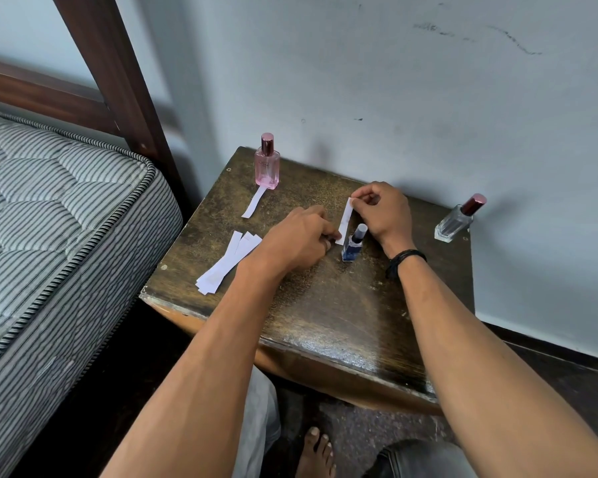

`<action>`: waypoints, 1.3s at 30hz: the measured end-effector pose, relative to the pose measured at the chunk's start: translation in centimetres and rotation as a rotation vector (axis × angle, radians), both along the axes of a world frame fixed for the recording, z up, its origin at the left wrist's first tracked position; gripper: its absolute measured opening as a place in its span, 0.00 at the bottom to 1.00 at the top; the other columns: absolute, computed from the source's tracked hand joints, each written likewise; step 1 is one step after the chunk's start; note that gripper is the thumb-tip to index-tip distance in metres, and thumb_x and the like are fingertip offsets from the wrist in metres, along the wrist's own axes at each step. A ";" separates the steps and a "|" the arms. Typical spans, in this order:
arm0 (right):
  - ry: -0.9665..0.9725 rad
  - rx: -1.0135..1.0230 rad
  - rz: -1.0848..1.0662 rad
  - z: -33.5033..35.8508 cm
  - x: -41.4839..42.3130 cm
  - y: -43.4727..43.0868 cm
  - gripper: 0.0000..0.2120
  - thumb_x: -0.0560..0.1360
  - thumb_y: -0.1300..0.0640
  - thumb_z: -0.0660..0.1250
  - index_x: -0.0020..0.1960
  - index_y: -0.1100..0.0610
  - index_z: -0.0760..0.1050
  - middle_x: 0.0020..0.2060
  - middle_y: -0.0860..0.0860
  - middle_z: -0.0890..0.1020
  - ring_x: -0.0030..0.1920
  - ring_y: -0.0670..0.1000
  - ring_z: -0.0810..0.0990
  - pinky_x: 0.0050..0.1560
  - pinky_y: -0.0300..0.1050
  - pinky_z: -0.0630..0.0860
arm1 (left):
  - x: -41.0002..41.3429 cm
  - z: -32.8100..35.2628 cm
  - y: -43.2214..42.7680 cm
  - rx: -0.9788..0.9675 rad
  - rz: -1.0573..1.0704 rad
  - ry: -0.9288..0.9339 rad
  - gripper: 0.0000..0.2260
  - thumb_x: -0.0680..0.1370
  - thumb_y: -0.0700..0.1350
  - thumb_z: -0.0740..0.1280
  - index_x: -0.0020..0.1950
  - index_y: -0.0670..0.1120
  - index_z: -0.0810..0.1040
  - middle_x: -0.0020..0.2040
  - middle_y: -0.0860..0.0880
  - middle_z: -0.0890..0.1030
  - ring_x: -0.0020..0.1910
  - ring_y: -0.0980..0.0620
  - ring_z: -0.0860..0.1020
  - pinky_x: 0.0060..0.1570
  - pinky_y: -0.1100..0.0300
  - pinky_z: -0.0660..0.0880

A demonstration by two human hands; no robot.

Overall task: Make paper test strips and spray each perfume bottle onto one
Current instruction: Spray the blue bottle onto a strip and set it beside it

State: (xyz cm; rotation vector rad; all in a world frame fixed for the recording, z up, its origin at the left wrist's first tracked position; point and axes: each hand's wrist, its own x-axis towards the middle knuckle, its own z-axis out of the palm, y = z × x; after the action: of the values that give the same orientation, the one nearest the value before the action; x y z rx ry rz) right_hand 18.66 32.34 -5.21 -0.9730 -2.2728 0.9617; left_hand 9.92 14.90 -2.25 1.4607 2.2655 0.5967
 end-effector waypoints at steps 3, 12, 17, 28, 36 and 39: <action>-0.019 0.010 0.000 0.0 -0.1 0.0 0.04 0.74 0.53 0.72 0.42 0.45 0.83 0.45 0.44 0.84 0.47 0.47 0.82 0.53 0.53 0.80 | 0.0 0.0 0.0 0.003 0.002 -0.002 0.14 0.80 0.45 0.67 0.65 0.51 0.82 0.58 0.51 0.76 0.62 0.46 0.72 0.67 0.45 0.70; -0.028 0.008 0.002 0.2 0.0 -0.1 0.04 0.74 0.52 0.71 0.42 0.45 0.83 0.47 0.44 0.84 0.48 0.47 0.81 0.55 0.55 0.80 | 0.1 0.3 -0.1 0.005 0.003 -0.004 0.14 0.79 0.45 0.69 0.64 0.51 0.82 0.57 0.52 0.76 0.63 0.46 0.72 0.67 0.45 0.70; 0.022 -0.038 -0.006 0.2 0.0 -0.2 0.06 0.74 0.54 0.70 0.41 0.45 0.83 0.43 0.42 0.85 0.46 0.45 0.82 0.53 0.54 0.81 | 0.0 0.5 -0.2 0.024 -0.004 -0.005 0.13 0.79 0.45 0.70 0.64 0.50 0.82 0.54 0.54 0.74 0.61 0.47 0.74 0.66 0.48 0.70; 0.177 -0.148 -0.066 1.1 0.5 -0.7 0.09 0.74 0.59 0.72 0.39 0.46 0.82 0.39 0.47 0.85 0.39 0.48 0.82 0.45 0.52 0.83 | -0.4 1.3 -1.0 0.066 0.022 -0.115 0.10 0.79 0.43 0.70 0.59 0.49 0.84 0.53 0.55 0.78 0.52 0.55 0.76 0.57 0.60 0.72; 0.344 -0.243 -0.196 1.6 3.0 -2.2 0.09 0.79 0.66 0.67 0.47 0.54 0.84 0.36 0.52 0.82 0.30 0.43 0.78 0.34 0.39 0.74 | -0.1 1.5 -1.3 0.106 0.107 -0.280 0.09 0.73 0.41 0.76 0.52 0.49 0.84 0.48 0.54 0.83 0.46 0.56 0.80 0.52 0.59 0.78; 0.333 -0.261 -0.172 1.5 4.3 -3.8 0.12 0.78 0.68 0.66 0.49 0.55 0.84 0.39 0.52 0.84 0.33 0.44 0.79 0.38 0.41 0.77 | 0.0 1.3 -1.4 0.092 0.091 -0.319 0.12 0.70 0.43 0.79 0.51 0.49 0.82 0.46 0.54 0.82 0.45 0.54 0.80 0.50 0.58 0.79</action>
State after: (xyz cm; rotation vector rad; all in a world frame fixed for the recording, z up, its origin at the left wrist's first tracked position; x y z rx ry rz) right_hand 22.99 28.54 -3.68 -1.0087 -1.7918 1.2613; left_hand 9.96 13.46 -0.91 1.2069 2.0837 0.9036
